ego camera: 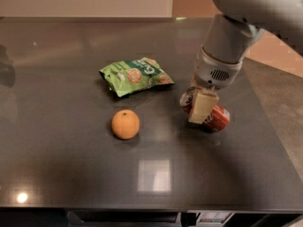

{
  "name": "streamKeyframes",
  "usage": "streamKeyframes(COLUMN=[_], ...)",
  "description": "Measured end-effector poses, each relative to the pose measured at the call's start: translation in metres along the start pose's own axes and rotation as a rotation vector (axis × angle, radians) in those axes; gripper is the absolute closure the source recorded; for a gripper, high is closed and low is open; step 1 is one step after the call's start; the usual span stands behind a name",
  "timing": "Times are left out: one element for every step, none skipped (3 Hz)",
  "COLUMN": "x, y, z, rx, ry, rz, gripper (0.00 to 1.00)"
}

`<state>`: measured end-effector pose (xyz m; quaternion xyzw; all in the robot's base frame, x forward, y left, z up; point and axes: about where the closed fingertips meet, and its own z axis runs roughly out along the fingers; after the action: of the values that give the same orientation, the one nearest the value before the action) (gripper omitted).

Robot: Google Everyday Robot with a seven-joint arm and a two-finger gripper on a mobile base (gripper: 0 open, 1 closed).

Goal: Knock coke can over

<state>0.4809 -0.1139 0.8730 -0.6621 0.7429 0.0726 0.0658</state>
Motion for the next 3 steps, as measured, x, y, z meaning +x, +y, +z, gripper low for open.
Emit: streamKeyframes(x=[0.001,-0.002,-0.001], y=[-0.015,-0.024,-0.027], z=[0.011,0.019,0.024], rx=[-0.001,0.004,0.001], ry=[0.086,0.165,0.214], rz=[0.005,-0.009,-0.025], gripper=[0.84,0.6,0.36])
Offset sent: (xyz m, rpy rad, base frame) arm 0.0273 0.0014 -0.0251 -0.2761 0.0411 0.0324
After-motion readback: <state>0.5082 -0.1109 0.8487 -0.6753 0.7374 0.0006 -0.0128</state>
